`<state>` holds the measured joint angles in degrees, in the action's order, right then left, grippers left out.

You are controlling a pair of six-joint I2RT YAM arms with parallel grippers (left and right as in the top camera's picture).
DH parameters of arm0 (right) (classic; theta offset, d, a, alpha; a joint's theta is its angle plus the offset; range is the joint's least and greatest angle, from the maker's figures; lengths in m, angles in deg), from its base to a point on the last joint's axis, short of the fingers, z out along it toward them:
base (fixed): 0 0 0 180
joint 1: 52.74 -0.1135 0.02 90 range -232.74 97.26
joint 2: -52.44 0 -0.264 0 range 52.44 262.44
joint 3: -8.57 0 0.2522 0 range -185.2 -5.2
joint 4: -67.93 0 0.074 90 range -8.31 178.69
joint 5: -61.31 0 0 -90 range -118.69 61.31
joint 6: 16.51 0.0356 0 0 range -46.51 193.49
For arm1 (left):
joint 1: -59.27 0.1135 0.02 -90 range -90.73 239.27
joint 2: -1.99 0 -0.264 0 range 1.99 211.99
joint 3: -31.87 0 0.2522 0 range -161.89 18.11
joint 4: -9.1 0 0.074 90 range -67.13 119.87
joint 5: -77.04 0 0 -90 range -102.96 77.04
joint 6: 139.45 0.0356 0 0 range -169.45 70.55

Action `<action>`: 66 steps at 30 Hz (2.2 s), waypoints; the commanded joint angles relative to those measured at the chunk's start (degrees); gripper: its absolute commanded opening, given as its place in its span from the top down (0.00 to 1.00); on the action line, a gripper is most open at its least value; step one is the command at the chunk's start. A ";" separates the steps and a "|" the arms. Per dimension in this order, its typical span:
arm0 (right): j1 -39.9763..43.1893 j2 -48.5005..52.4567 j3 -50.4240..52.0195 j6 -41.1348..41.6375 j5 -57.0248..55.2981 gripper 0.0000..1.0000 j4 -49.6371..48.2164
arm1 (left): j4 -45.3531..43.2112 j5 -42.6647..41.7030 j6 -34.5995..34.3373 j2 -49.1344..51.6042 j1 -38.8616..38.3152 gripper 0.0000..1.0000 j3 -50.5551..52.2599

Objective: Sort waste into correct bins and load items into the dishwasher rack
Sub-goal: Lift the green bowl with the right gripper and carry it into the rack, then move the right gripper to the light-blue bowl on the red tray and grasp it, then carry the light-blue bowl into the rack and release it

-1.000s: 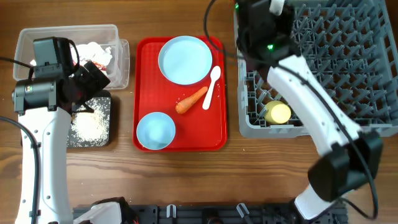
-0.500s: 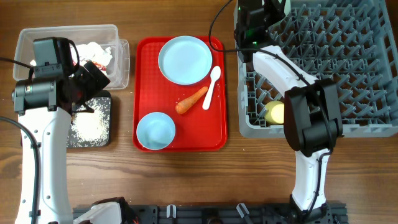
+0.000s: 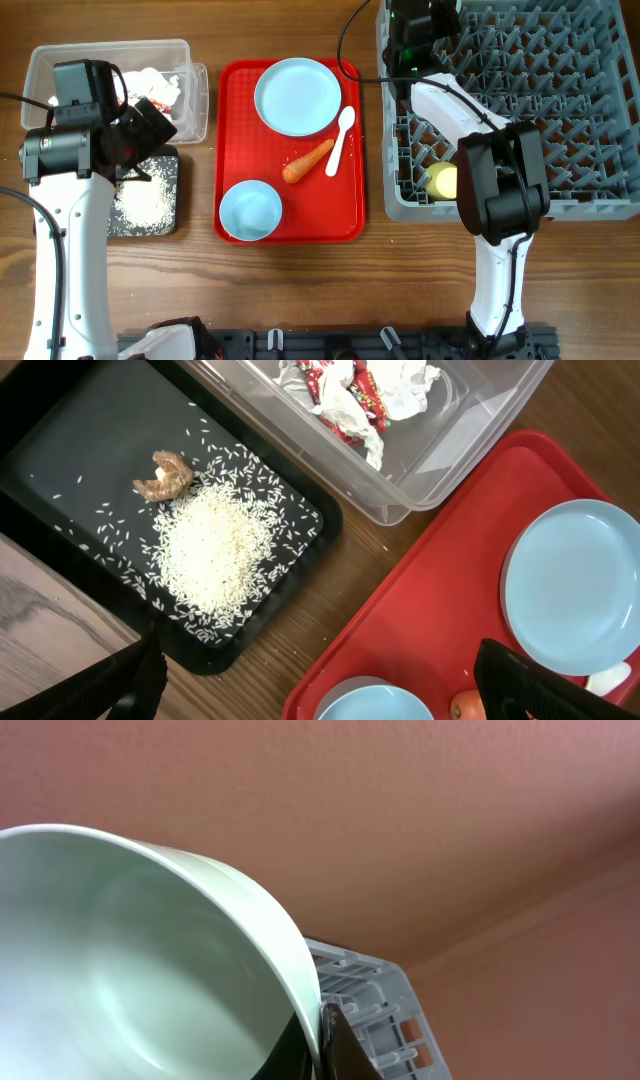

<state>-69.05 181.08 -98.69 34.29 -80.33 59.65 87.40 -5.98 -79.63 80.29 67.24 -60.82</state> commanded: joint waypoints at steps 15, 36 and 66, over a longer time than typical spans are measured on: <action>-12.00 2.40 -0.61 2.01 -4.55 0.00 18.69 | 0.02 -0.04 -0.72 -0.52 0.35 0.00 -0.39; -21.16 -16.55 1.05 51.89 80.94 0.21 69.64 | 0.02 -0.04 -0.72 -0.50 0.35 0.00 -0.39; -20.26 -45.42 18.69 70.82 -3.10 0.96 64.48 | 0.02 -0.04 -0.72 -0.50 0.35 0.00 -0.39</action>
<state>-92.31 136.12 -79.61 106.09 -53.16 123.87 87.40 -5.96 -79.63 80.29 67.21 -60.82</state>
